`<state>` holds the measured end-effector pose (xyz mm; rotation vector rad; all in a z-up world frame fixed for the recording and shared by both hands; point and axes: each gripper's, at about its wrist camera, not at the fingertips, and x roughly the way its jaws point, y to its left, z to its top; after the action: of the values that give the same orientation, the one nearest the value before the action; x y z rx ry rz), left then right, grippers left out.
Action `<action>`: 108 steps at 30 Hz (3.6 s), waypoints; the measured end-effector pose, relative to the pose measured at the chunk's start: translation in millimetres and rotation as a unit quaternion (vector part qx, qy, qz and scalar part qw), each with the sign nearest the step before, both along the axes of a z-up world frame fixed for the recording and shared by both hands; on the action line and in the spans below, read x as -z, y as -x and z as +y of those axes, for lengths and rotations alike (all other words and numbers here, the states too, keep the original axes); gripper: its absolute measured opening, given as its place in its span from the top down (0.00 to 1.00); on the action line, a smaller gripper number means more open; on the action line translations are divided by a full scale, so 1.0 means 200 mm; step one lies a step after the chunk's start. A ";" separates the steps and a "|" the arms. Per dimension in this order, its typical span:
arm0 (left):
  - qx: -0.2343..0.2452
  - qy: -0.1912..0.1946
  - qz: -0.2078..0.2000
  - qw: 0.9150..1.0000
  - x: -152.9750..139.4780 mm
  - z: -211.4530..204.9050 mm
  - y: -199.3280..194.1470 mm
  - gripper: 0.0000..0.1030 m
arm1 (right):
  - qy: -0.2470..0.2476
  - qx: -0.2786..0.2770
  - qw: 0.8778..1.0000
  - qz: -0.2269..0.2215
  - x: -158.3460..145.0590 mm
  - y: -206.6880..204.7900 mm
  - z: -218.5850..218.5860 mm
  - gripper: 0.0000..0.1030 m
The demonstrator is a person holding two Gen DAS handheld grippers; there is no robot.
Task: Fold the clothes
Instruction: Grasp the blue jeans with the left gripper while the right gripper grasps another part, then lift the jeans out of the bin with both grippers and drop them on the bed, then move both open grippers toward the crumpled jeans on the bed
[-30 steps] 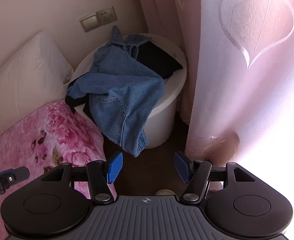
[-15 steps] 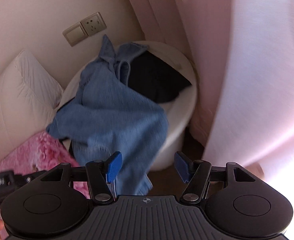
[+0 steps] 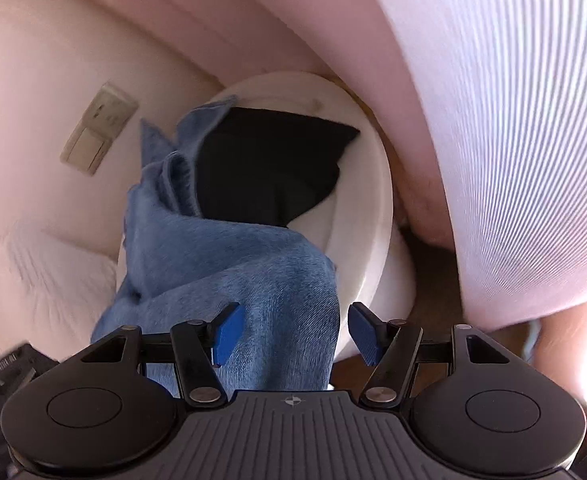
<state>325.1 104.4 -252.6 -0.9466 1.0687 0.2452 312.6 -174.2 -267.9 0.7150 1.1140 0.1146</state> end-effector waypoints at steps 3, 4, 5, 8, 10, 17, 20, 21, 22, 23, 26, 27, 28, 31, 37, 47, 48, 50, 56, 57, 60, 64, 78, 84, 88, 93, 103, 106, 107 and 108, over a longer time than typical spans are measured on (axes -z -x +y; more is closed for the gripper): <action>-0.003 0.012 -0.003 1.000 0.04 0.00 -0.02 0.56 | -0.039 0.030 0.999 0.020 0.05 -0.04 -0.04 0.40; -0.005 0.013 -0.007 1.000 0.05 0.00 -0.03 0.56 | -0.058 0.042 0.997 0.021 0.06 -0.05 -0.05 0.40; -0.001 0.009 -0.010 1.000 0.05 0.00 -0.04 0.56 | -0.073 0.049 0.996 0.019 0.07 -0.05 -0.07 0.40; 0.014 0.002 -0.013 1.000 0.07 0.00 -0.07 0.57 | -0.077 0.028 0.997 0.015 0.07 -0.08 -0.07 0.40; 0.025 -0.003 -0.017 1.000 0.08 0.00 -0.09 0.65 | -0.075 0.001 0.997 0.006 0.06 -0.11 -0.05 0.69; 0.064 -0.038 -0.072 0.995 -0.05 -0.01 -0.11 0.97 | 0.012 -0.118 0.989 -0.086 -0.27 -0.16 0.10 0.97; 0.053 -0.038 -0.087 0.994 -0.13 0.02 -0.11 0.98 | 0.006 -0.139 0.980 -0.141 -0.47 -0.17 0.12 0.97; 0.049 -0.039 -0.092 0.994 -0.16 0.04 -0.11 0.98 | 0.003 -0.145 0.976 -0.160 -0.53 -0.18 0.12 0.97; 0.045 -0.039 -0.101 0.993 -0.19 0.05 -0.11 0.98 | -0.001 -0.151 0.972 -0.178 -0.59 -0.18 0.15 0.97; 0.041 -0.040 -0.109 0.992 -0.23 0.06 -0.10 0.98 | -0.006 -0.157 0.968 -0.197 -0.65 -0.19 0.17 0.97; 0.032 -0.040 -0.130 0.990 -0.32 0.08 -0.08 0.98 | -0.023 -0.179 0.954 -0.241 -0.82 -0.19 0.22 0.97; 0.031 -0.042 -0.135 0.989 -0.34 0.08 -0.07 0.98 | -0.028 -0.187 0.948 -0.255 -0.87 -0.19 0.24 0.97; 0.029 -0.045 -0.142 0.988 -0.37 0.09 -0.07 0.98 | -0.036 -0.191 0.945 -0.263 -0.91 -0.20 0.25 0.97; 0.022 -0.060 -0.165 0.984 -0.48 0.09 -0.05 0.99 | -0.040 -0.216 0.929 -0.298 -1.03 -0.19 0.32 0.97; 0.006 -0.085 -0.246 0.966 -0.81 0.14 0.05 0.99 | -0.068 -0.260 0.881 -0.390 -1.34 -0.15 0.44 0.97; -0.072 -0.172 -0.407 0.894 -1.59 0.37 0.49 0.98 | -0.190 -0.326 0.759 -0.531 -2.03 -0.01 0.84 0.97; -0.082 -0.183 -0.417 0.887 -1.65 0.40 0.56 0.98 | -0.206 -0.337 0.742 -0.541 -2.10 0.04 0.89 0.97; -0.104 -0.208 -0.437 0.869 -1.80 0.45 0.76 0.98 | -0.239 -0.360 0.710 -0.557 -2.24 0.16 0.99 0.97; -0.202 -0.317 -0.453 0.809 -2.14 0.52 1.51 0.99 | -0.351 -0.416 0.625 -0.560 -2.54 0.59 1.24 0.97; -0.222 -0.336 -0.447 0.799 -2.17 0.51 1.65 0.99 | -0.369 -0.426 0.612 -0.555 -2.58 0.66 1.29 0.97; -0.283 -0.390 -0.421 0.768 -2.24 0.48 2.05 0.99 | -0.417 -0.463 0.573 -0.532 -2.61 0.90 1.44 0.97; -0.378 -0.420 -0.294 0.771 -2.09 0.46 2.48 0.98 | -0.445 -0.553 0.536 -0.457 -2.55 1.25 1.67 0.97; -0.548 -0.198 0.133 0.802 -0.83 0.24 3.62 0.93 | 0.010 -0.855 0.478 -0.202 -1.15 2.38 2.20 0.51; -0.548 -0.182 0.160 0.800 -0.80 0.05 3.65 0.93 | 0.059 -0.873 0.457 -0.160 -0.80 2.54 1.89 0.51; -0.533 -0.204 0.158 0.806 -0.83 -0.04 3.55 0.93 | 0.057 -0.875 0.445 -0.181 -0.88 2.44 1.84 0.51; -0.508 -0.245 0.169 0.808 -0.89 -0.09 3.34 0.90 | 0.054 -0.874 0.442 -0.193 -1.01 2.34 1.74 0.51; -0.504 -0.246 0.195 0.804 -0.87 -0.40 3.00 0.88 | 0.072 -0.880 0.434 -0.177 -0.90 1.95 1.44 0.51; -0.508 -0.251 0.200 0.799 -0.90 -0.49 2.95 0.87 | 0.070 -0.886 0.424 -0.173 -0.89 1.91 1.37 0.51; -0.509 -0.254 0.201 0.798 -0.92 -0.52 2.93 0.87 | 0.068 -0.888 0.421 -0.174 -0.89 1.90 1.34 0.51; -0.510 -0.257 0.203 0.796 -0.93 -0.55 2.92 0.87 | 0.064 -0.889 0.418 -0.174 -0.89 1.90 1.33 0.51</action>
<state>-258.8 -5.0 -67.0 -0.8964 0.6895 1.6187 -67.0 91.3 -89.5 -0.9659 0.9574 1.8955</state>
